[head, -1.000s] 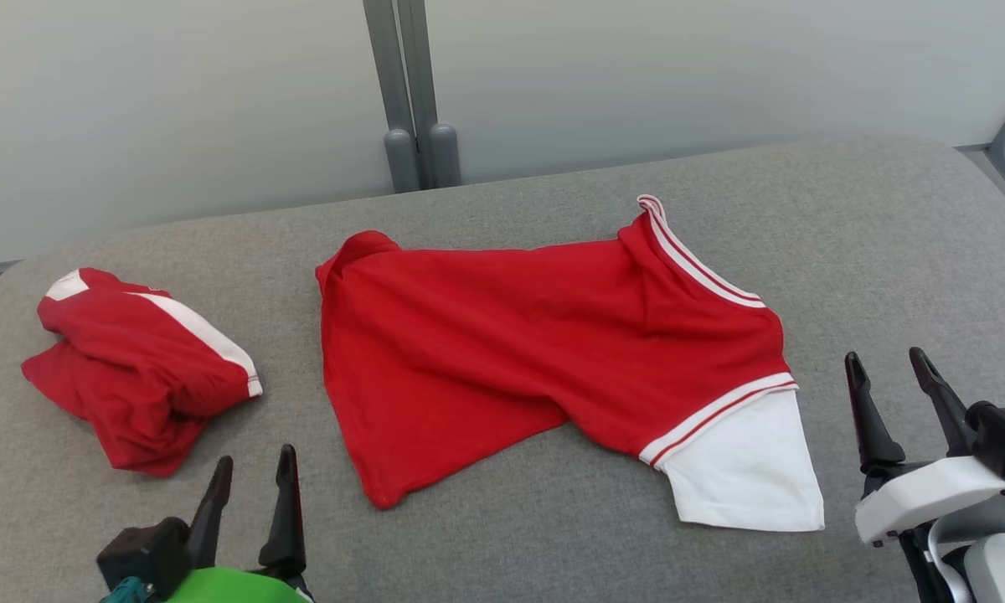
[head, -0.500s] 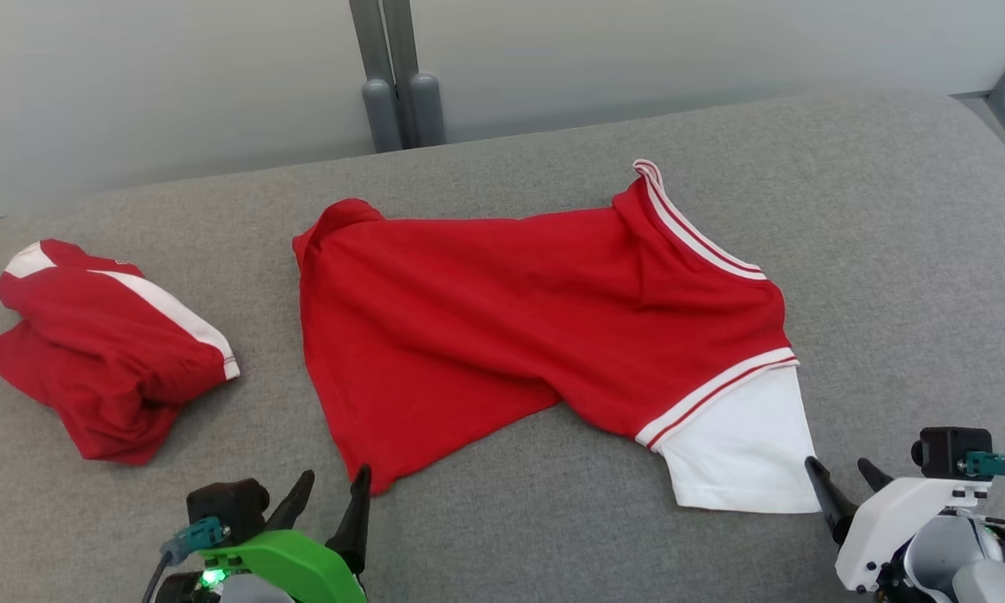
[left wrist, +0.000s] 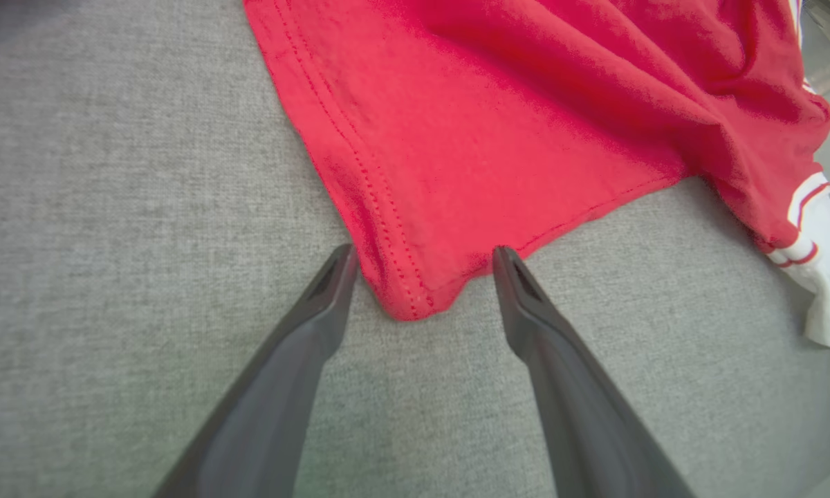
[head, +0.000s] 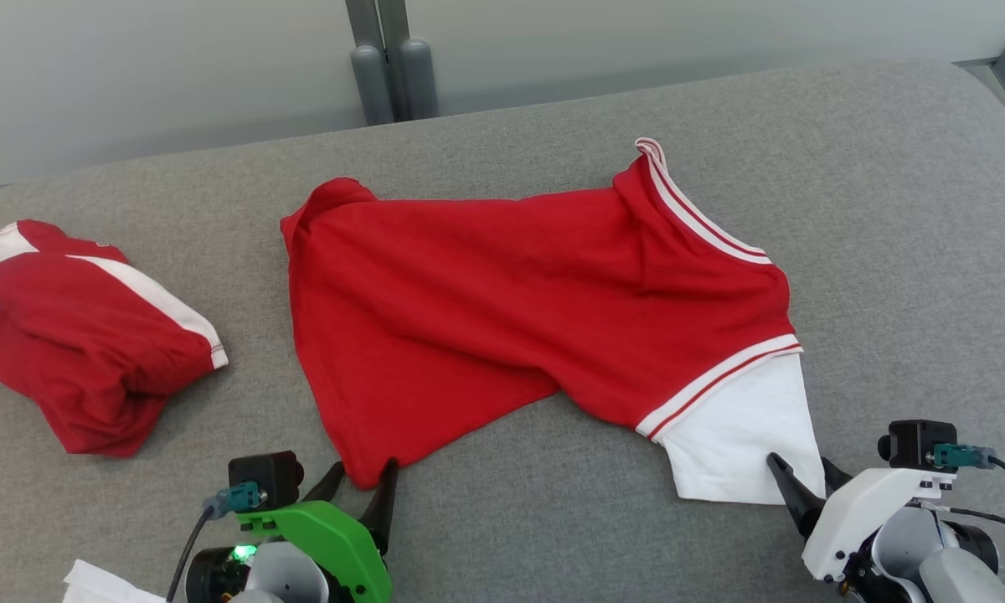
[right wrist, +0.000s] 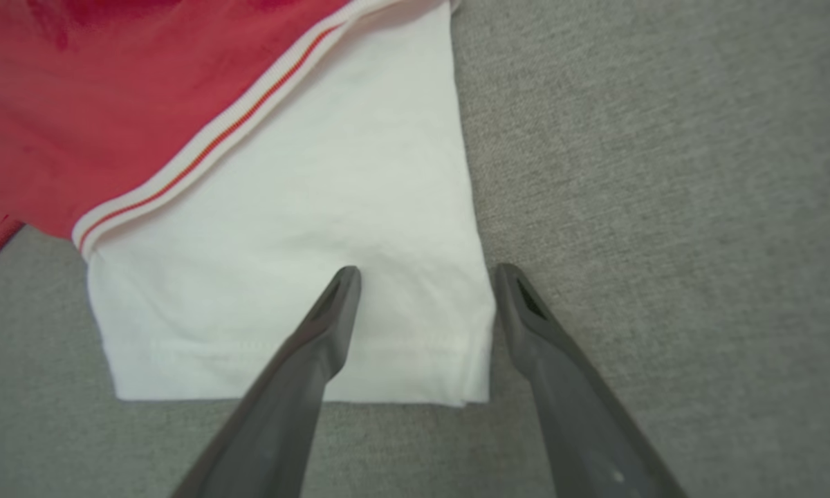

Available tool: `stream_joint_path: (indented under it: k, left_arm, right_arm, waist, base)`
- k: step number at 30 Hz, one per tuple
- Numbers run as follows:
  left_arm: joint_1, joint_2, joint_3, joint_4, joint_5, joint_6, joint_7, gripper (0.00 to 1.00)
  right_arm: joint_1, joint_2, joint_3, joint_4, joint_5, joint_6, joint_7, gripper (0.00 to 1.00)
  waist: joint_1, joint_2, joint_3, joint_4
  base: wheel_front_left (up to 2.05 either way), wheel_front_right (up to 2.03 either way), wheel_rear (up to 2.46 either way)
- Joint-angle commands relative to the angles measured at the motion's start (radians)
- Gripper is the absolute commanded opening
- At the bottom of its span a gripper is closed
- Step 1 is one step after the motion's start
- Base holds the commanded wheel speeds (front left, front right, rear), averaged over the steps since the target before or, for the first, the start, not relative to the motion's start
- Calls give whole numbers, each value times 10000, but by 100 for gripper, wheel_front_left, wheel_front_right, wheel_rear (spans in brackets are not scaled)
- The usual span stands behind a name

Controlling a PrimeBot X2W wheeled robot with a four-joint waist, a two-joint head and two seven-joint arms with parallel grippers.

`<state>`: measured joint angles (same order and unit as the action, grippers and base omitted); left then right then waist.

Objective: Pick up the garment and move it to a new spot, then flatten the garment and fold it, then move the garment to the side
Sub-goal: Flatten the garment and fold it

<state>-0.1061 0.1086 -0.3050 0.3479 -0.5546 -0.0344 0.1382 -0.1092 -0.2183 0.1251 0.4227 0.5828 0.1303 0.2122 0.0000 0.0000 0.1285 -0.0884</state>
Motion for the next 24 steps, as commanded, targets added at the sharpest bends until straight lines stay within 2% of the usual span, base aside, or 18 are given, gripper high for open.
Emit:
stream_joint_path:
  k: [1,5,8,9,10,11,12,13,24]
  left_arm:
    - [-221,98,8,250,145,102,-81,100]
    - [-421,32,99,874,105,284,-160,100]
    - [-533,-62,65,1197,-101,72,-169,100]
    - [-562,-99,34,1280,-170,-11,-149,100]
    - [-598,-139,-14,1377,-232,-88,-111,100]
    - [-627,-170,-51,1447,-292,-120,-87,74]
    - [-669,-188,-88,1509,-311,-186,-107,29]
    - [-694,-203,-92,1534,-335,-205,-184,0]
    - [-630,-15,28,1400,-413,-276,-775,0]
  right_arm:
    - [-26,113,239,194,119,10,58,100]
    - [-104,141,522,347,315,11,20,100]
    - [-154,158,722,477,485,11,49,100]
    - [-151,170,791,524,565,13,88,91]
    - [-146,193,874,576,667,22,141,74]
    - [-149,211,952,612,738,23,204,45]
    - [-158,207,1036,641,794,25,206,30]
    - [-169,196,1071,645,855,25,156,0]
    - [-464,-272,1117,263,1220,8,-1407,0]
  waist:
    - [0,0,11,-6]
    - [0,0,22,-29]
    - [0,0,35,-29]
    - [0,0,38,-26]
    - [0,0,38,-22]
    - [0,0,39,-20]
    - [0,0,37,-18]
    - [0,0,33,-17]
    - [0,0,-250,-3]
  base:
    - [0,0,0]
    - [0,0,0]
    - [0,0,0]
    - [0,0,0]
    - [0,0,0]
    - [0,0,0]
    - [0,0,0]
    - [0,0,0]
    - [0,0,0]
